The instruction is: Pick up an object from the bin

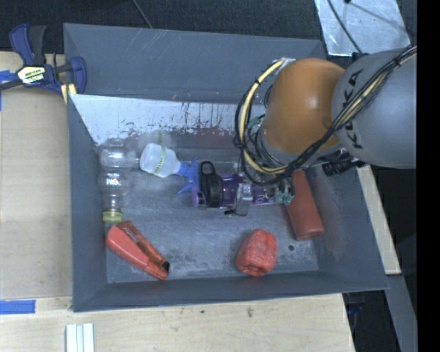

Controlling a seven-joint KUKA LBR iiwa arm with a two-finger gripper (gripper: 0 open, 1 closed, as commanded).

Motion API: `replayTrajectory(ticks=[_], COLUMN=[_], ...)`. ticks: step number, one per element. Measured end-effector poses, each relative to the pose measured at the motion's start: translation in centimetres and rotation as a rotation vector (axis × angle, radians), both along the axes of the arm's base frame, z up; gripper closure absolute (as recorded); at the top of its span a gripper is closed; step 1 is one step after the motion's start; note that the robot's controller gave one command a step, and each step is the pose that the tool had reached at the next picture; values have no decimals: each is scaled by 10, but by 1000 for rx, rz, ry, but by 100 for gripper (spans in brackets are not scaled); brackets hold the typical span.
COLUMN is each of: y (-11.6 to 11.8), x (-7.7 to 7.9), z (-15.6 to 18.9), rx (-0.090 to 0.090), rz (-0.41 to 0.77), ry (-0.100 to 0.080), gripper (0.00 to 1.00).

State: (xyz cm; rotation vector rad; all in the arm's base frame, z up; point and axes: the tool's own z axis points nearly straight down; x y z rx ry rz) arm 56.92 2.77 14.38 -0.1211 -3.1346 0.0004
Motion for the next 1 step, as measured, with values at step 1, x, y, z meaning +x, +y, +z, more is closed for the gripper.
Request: replayTrajectory(ticks=[1], y=[0], x=[2], z=[14], rx=[0], rz=[0], ry=[-6], gripper=[100])
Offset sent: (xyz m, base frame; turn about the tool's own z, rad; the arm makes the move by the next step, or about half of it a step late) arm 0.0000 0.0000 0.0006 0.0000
